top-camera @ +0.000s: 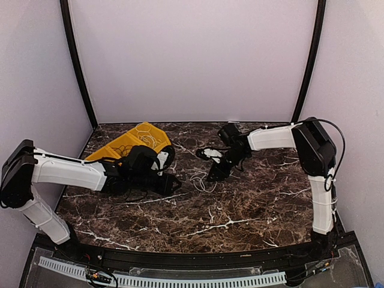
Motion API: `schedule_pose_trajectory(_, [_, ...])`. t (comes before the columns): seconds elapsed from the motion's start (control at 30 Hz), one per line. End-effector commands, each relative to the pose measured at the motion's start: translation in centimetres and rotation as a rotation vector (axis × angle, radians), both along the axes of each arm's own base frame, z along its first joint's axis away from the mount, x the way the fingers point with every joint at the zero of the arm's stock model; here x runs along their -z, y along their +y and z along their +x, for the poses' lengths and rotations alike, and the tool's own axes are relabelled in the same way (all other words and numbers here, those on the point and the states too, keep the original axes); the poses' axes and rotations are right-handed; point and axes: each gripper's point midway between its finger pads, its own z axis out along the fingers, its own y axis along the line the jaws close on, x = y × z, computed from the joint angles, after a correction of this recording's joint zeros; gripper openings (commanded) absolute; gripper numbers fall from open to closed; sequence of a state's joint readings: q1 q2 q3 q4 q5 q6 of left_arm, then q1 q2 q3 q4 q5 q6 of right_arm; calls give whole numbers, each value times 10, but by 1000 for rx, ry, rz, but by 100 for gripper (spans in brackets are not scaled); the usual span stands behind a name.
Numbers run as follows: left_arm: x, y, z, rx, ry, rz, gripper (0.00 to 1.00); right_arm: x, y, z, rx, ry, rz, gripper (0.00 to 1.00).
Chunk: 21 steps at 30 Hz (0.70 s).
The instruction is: Untangle the cables
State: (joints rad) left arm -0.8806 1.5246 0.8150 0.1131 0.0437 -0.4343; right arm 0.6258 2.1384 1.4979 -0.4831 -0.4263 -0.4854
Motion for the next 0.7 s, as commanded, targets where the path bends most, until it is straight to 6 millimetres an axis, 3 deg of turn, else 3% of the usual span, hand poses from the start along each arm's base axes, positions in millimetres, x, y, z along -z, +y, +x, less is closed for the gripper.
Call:
schedule_pose_trajectory(0.0, [-3,-19,1,39,-21,-71,36,1,10,3,4,4,19,40])
schedule_pose_trajectory(0.17, [-7,-43,11,70,-16,-121,33,4,10,1,3,17,20,18])
schedule_pose_trajectory(0.27, [8,-54,17,56,32,-120,33,4,11,1,2,25,23,9])
schedule_pose_trajectory(0.67, [29,-68,43,-26,66,-71,26,7,10,-1,2,40,20,4])
